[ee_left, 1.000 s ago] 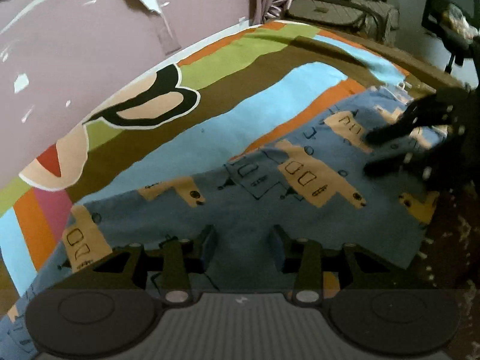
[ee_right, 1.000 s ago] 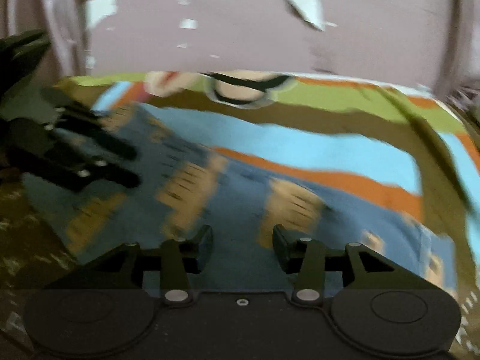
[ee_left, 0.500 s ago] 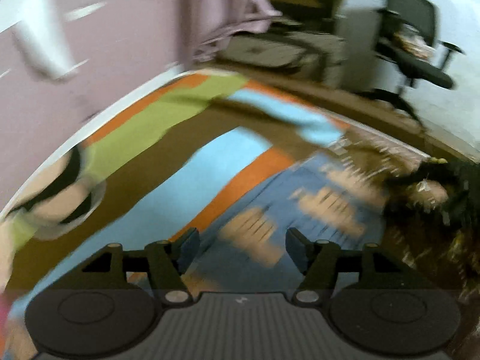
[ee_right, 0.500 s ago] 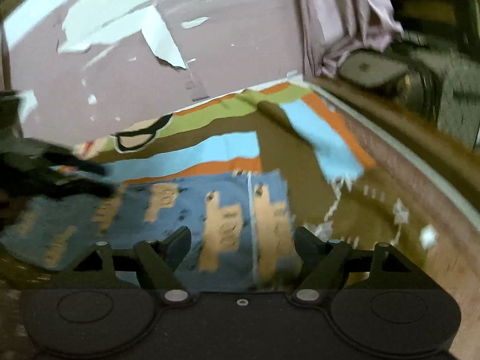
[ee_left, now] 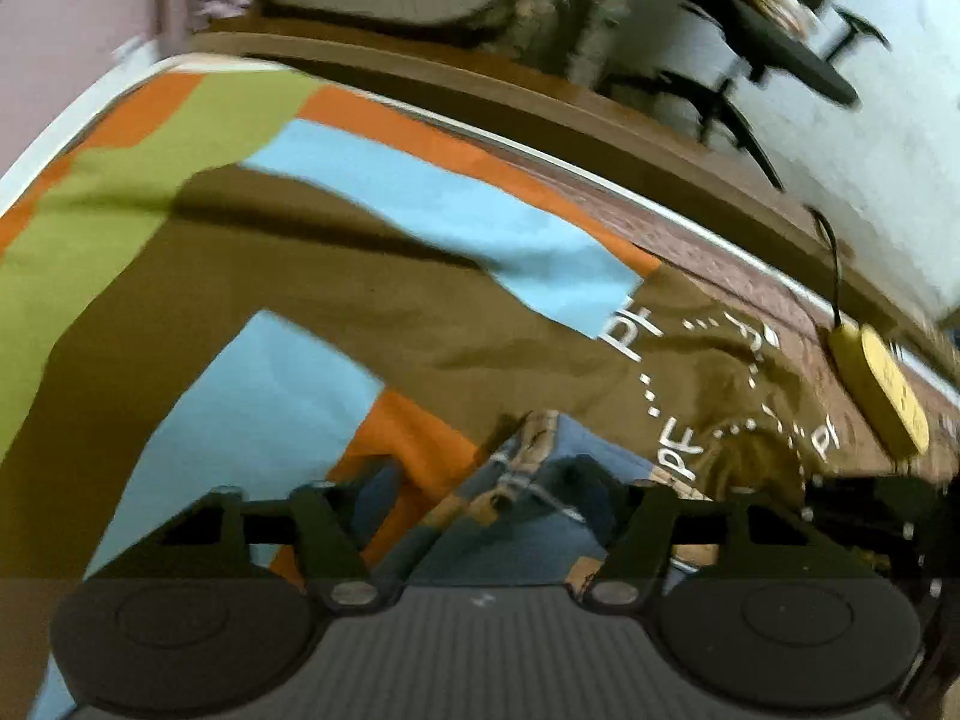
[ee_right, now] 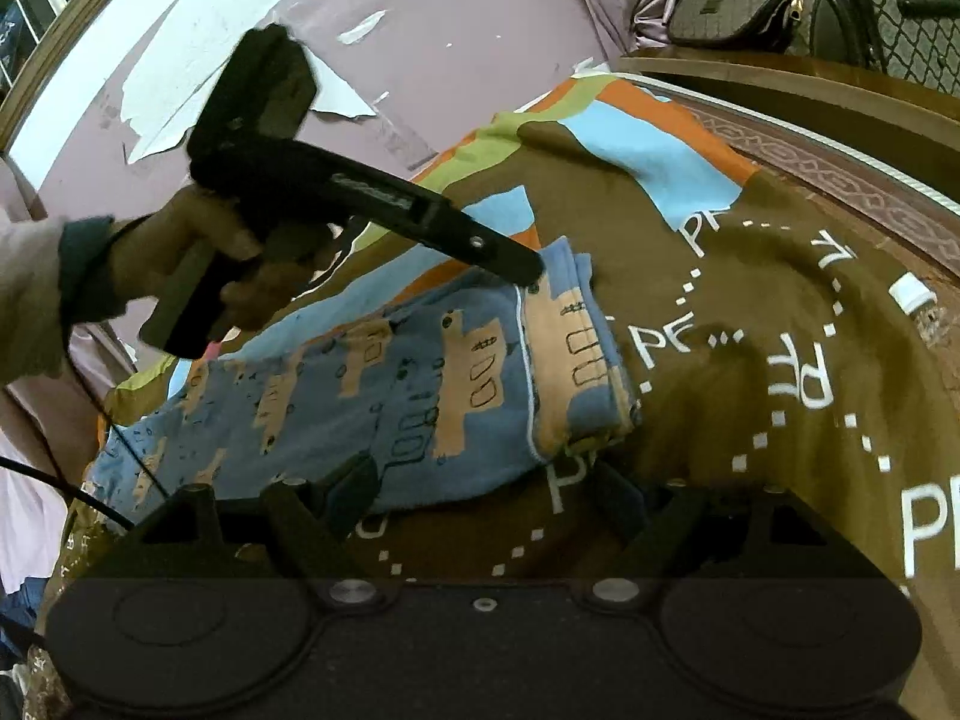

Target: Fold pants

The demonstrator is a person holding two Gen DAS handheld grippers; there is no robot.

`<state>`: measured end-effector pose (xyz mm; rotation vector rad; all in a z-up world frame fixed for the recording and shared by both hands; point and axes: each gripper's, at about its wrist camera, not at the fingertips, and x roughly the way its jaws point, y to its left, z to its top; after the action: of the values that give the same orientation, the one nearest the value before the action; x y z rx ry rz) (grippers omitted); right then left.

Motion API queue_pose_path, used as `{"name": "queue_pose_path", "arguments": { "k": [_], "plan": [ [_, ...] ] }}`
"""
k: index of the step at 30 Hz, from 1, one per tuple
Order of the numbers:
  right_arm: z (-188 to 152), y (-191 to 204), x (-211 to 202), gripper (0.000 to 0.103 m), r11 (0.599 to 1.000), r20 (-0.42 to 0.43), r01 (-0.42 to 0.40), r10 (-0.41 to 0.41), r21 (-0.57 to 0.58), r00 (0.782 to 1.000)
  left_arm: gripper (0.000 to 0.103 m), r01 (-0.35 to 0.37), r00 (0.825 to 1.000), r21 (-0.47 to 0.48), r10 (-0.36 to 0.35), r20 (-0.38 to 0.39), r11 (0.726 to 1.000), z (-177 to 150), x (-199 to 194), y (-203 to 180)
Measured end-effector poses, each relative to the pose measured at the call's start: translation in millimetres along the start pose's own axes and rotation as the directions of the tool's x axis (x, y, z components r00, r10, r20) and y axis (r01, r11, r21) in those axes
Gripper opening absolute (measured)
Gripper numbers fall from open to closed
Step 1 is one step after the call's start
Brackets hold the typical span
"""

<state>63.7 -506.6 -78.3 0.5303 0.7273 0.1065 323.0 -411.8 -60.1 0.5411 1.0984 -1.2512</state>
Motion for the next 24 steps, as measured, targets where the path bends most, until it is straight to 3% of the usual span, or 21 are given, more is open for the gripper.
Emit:
{"name": "queue_pose_path", "arguments": {
  "k": [1,2,6,12,14,17,19,22,24],
  "plan": [
    [1,-2,-1,0.079,1.0,-0.003,-0.003,0.003,-0.003,1.0,0.032,0.002,1.0,0.03,-0.002,-0.01,1.0,2,3,-4],
    [3,-5,-1,0.078,1.0,-0.007,-0.01,0.01,-0.003,1.0,0.028,0.007,1.0,0.064,-0.006,-0.023,0.998,3,5,-10],
    [9,-20,0,0.077,0.996,-0.026,-0.052,0.054,0.067,0.998,0.025,-0.067,0.997,0.219,0.073,-0.016,0.973,-1,9,-35],
    [15,-36,4,0.077,0.954,0.004,-0.064,0.065,0.291,0.998,0.026,-0.051,0.999,0.152,0.052,-0.004,0.987,-4,8,-30],
    [15,-41,4,0.072,0.933,0.029,-0.058,0.052,0.355,0.998,0.026,-0.042,0.999,0.132,0.043,-0.008,0.99,-2,8,-26],
    [15,-47,5,0.05,0.904,0.067,-0.035,0.007,0.427,0.998,0.028,-0.045,0.999,0.13,0.047,-0.018,0.99,1,8,-26],
    [13,-51,7,0.021,0.89,0.07,-0.003,-0.033,0.457,0.997,0.031,-0.047,0.998,0.111,0.05,-0.024,0.993,3,8,-26],
    [7,-52,6,0.014,0.892,0.091,0.005,-0.052,0.452,0.994,0.044,-0.058,0.998,0.022,0.059,-0.029,0.998,7,3,-20],
    [7,-37,4,0.013,0.941,0.111,0.051,-0.093,0.336,0.989,0.054,-0.076,0.997,-0.034,0.075,-0.019,0.997,9,-5,-17]
  ]
}}
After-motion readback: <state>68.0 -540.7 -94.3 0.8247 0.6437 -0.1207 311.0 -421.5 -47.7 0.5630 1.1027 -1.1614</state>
